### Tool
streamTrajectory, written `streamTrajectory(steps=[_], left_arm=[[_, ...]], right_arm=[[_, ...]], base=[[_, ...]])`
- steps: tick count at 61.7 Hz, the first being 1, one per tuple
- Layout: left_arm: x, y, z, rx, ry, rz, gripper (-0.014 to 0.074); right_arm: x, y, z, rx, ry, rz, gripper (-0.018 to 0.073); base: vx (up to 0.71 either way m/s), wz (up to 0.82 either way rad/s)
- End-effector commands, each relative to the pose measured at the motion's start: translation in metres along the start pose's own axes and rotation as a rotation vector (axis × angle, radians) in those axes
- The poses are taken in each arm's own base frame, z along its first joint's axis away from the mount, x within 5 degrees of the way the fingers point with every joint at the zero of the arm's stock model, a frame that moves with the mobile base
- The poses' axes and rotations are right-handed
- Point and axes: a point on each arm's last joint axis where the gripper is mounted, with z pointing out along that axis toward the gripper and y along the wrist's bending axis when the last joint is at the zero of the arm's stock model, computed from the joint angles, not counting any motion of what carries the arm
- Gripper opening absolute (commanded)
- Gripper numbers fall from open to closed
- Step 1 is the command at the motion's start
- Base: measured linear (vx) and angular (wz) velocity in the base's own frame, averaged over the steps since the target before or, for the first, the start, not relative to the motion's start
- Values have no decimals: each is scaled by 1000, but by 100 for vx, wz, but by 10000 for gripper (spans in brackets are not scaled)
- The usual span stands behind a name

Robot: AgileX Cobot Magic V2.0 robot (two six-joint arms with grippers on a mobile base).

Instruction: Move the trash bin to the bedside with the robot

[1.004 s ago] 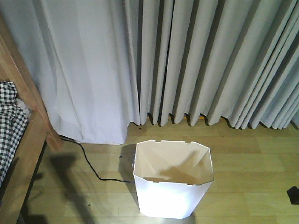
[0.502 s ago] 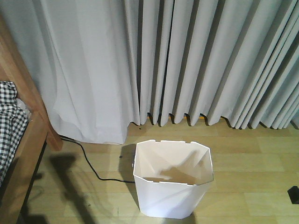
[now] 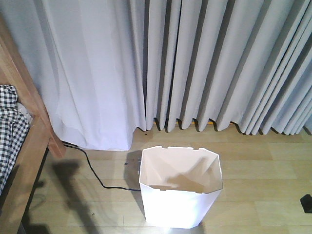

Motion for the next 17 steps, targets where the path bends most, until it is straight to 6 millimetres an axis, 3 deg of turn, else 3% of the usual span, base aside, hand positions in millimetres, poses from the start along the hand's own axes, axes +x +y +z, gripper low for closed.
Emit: streamTrajectory(steps=[1,17], left_arm=[[-1,0,1,4,-65,-8,-7],[-1,0,1,4,-65,-8,-7]], right_arm=[[-5,0,-1,0,-85,-19,-9],[-5,0,-1,0,-84,-19,-9]], base=[[0,0],[0,0]])
